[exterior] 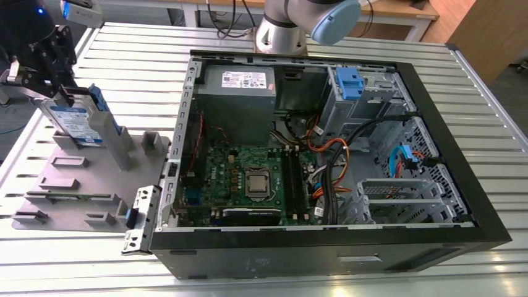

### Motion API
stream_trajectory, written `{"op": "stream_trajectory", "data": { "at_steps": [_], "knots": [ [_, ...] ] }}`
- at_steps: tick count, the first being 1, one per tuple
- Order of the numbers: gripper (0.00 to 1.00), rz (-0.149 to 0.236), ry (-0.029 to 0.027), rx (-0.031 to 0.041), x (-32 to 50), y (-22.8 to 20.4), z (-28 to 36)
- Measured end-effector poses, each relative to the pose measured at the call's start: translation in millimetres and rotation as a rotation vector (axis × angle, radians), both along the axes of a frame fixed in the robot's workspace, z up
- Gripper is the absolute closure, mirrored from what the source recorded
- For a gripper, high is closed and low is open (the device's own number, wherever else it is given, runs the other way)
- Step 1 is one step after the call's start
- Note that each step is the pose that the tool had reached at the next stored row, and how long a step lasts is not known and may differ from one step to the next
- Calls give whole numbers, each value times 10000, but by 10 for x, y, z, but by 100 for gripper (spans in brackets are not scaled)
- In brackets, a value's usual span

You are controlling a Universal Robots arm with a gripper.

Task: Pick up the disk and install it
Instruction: 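Pick up the disk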

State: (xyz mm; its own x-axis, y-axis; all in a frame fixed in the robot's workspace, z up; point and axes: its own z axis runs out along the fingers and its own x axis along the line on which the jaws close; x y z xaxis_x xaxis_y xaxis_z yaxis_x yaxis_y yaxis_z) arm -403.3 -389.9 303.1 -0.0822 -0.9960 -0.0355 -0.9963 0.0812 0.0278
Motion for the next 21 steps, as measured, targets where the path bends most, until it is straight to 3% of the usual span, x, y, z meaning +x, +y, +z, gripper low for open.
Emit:
{"op": "stream_trajectory", "data": {
  "at_steps": [13, 19, 21],
  "knots": [
    [65, 0, -3, 9, 0, 0, 11],
    [65, -1, 1, 6, 0, 0, 212],
    [65, 0, -1, 7, 0, 0, 232]
  ]
}}
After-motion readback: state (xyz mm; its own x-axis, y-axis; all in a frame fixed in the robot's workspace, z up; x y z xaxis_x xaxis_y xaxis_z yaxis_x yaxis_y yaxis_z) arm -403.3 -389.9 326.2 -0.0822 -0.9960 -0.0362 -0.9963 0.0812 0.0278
